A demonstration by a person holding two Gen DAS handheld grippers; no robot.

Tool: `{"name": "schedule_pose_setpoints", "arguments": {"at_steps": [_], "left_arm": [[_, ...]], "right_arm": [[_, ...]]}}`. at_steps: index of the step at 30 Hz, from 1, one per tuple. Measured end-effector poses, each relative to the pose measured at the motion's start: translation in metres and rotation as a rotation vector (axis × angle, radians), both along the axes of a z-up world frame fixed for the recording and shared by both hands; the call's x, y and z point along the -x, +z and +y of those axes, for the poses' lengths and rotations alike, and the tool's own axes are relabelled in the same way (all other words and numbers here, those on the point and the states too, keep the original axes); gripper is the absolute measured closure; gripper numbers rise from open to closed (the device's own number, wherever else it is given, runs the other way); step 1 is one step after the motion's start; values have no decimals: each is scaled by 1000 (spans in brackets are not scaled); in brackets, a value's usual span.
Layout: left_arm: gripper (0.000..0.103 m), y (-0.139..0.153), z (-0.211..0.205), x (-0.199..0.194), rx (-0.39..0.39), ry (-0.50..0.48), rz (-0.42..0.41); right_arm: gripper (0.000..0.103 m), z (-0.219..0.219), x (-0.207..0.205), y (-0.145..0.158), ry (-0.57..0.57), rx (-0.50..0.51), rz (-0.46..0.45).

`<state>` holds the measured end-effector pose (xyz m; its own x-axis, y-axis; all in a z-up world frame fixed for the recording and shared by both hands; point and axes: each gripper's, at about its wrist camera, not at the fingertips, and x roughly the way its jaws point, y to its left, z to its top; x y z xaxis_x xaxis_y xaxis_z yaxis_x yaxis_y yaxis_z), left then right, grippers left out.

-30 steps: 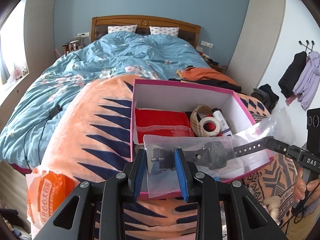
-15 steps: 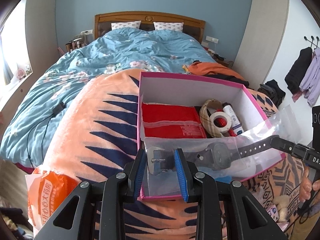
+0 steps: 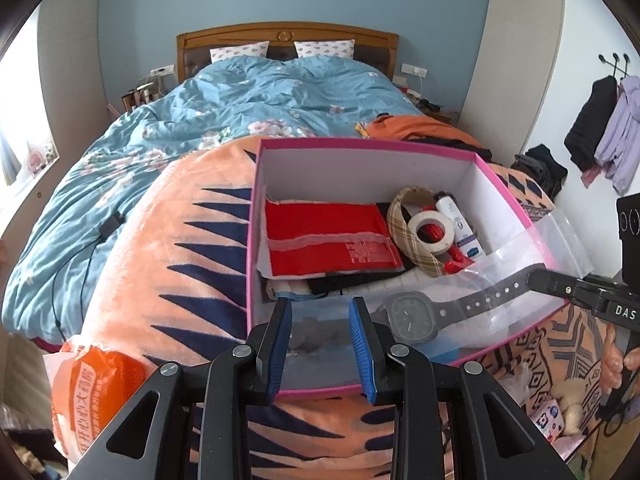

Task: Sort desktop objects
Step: 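Lower the bagged watch into the pink box and open both grippers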

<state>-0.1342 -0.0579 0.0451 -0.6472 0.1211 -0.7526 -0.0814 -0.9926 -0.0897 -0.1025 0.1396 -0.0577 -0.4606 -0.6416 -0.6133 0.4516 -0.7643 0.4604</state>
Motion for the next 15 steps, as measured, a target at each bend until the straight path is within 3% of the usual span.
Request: {"name": "schedule_pose_setpoints", "arguments": {"at_steps": [4,9,15], "left_arm": [[74,-7,9,1,27,-14,-13],[74,-15,14,2,34,-24,-30],[74,-17,13,-1,17,-26,-32]], "right_arm": [[93,1,1,-4,-19,-75,2],[68,4,-8,0,-80,-205,51],[64,20,-24,14,-135,-266,132]]}}
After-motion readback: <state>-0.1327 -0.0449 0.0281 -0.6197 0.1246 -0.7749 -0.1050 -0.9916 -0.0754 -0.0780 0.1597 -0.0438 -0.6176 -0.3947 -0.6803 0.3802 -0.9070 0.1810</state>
